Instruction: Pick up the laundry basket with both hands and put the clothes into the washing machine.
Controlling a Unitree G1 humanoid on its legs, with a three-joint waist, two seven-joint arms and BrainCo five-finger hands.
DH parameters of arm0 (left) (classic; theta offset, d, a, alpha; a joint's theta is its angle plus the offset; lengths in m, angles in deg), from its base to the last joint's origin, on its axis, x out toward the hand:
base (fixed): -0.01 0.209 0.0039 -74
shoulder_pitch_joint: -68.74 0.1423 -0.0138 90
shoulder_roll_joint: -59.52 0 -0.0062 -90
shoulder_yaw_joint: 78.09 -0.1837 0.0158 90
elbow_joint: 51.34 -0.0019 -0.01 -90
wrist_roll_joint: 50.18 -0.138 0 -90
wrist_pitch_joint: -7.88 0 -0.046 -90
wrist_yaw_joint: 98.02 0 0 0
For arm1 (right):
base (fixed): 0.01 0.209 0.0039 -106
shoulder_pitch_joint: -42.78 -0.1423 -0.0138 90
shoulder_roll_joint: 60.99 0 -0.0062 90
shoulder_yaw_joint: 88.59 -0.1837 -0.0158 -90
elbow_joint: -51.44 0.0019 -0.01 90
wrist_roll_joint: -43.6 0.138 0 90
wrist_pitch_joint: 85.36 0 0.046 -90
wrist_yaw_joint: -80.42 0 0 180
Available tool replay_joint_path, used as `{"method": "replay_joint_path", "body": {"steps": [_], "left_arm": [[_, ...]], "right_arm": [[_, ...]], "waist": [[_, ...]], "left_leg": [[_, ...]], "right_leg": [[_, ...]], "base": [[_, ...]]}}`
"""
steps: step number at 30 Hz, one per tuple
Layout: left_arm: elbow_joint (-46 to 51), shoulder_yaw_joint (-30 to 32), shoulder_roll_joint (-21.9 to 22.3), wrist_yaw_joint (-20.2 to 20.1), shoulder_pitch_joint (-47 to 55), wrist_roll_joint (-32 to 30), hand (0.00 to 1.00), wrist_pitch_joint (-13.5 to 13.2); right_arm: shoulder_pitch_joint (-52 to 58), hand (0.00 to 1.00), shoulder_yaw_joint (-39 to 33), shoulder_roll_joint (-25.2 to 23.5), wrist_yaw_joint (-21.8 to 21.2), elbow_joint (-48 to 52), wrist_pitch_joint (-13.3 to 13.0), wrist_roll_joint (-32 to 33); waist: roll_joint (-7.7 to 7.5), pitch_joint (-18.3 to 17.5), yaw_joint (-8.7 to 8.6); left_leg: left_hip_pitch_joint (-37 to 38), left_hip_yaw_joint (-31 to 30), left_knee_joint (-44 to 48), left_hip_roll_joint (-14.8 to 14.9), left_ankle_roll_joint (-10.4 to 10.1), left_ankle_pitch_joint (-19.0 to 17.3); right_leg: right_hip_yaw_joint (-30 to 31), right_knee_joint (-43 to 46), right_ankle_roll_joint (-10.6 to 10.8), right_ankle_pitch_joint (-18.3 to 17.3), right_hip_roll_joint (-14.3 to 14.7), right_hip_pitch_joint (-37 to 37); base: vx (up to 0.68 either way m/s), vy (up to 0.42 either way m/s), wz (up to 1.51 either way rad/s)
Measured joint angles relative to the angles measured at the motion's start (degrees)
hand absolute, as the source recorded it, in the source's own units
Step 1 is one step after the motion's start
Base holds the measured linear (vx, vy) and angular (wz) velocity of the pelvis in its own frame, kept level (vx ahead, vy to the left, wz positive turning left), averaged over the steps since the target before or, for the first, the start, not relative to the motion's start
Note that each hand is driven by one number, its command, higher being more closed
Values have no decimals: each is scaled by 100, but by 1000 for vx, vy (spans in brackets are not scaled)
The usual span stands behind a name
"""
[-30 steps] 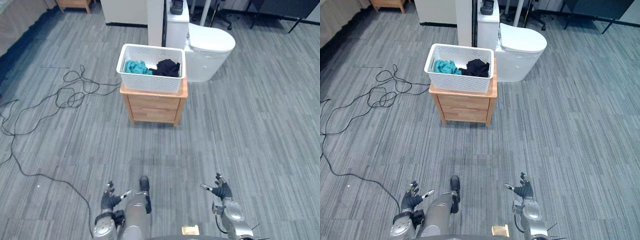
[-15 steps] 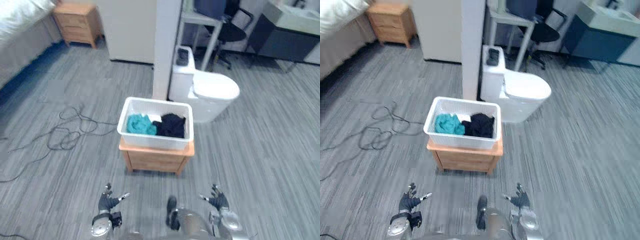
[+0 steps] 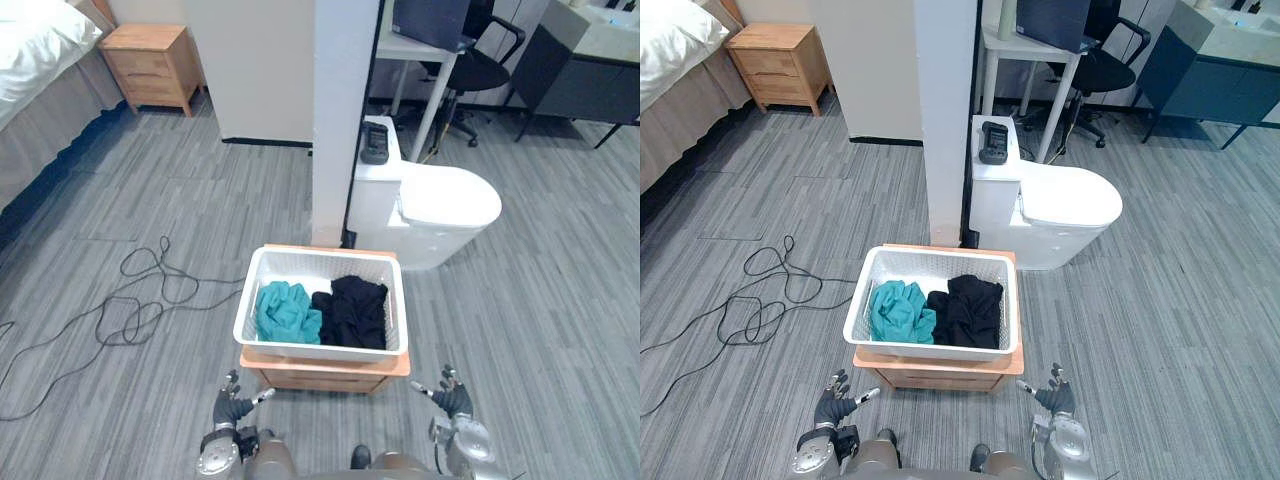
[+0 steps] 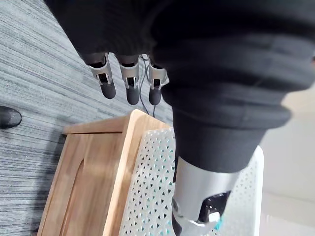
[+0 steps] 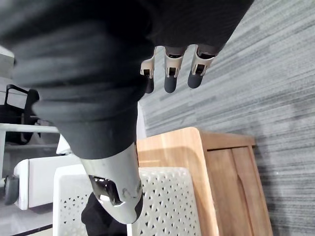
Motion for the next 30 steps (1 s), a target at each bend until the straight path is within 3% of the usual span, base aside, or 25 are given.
{"method": "replay_joint_path", "body": {"steps": [12, 19, 22, 23, 26, 30], "left_arm": [[930, 275, -376, 34, 45, 19, 0, -26], [888, 218, -561, 311, -676, -9, 0, -23], [697, 144, -584, 512, -1263, -45, 0, -26], [569, 70, -613, 554, -1610, -54, 0, -20], [264, -30, -700, 669, -2206, -106, 0, -12], [-516, -54, -887, 975, -3315, -220, 0, 37]], "right_arm": [[-510, 0, 98, 317, 126, 530, -33, -23], [-1284, 0, 337, 465, 274, 329, -24, -238], [-1880, 0, 467, 462, 409, -13, -14, -277], [-2281, 0, 497, 457, 484, -221, 8, -278], [-2828, 0, 458, 456, 620, -519, 24, -290], [-4016, 0, -14, 472, 1031, -1474, 286, -531]], "waist": [[133, -2, -13], [236, 72, -109], [283, 246, -105], [295, 458, -110], [255, 739, -114], [164, 1258, -111]], "left_leg": [[263, 141, -610, -256, 210, 143], [141, 258, -771, -339, 290, 201], [-143, 375, -719, -326, 335, 232], [-359, 391, -567, -306, 338, 234], [-690, 393, -353, -257, 338, 233], [-1124, 395, 28, -203, 356, 220]], "right_leg": [[152, -341, 169, 131, -95, -11], [228, -597, 199, 329, -120, -125], [350, -630, 193, 491, -109, -421], [429, -619, 173, 597, -111, -594], [487, -578, 148, 731, -94, -879], [647, -258, 148, 732, -83, -1332]], "base": [[11, 35, -6], [35, 28, -8], [-32, 35, -21], [-62, 25, -20], [-129, 26, -16], [-143, 14, -9]]}}
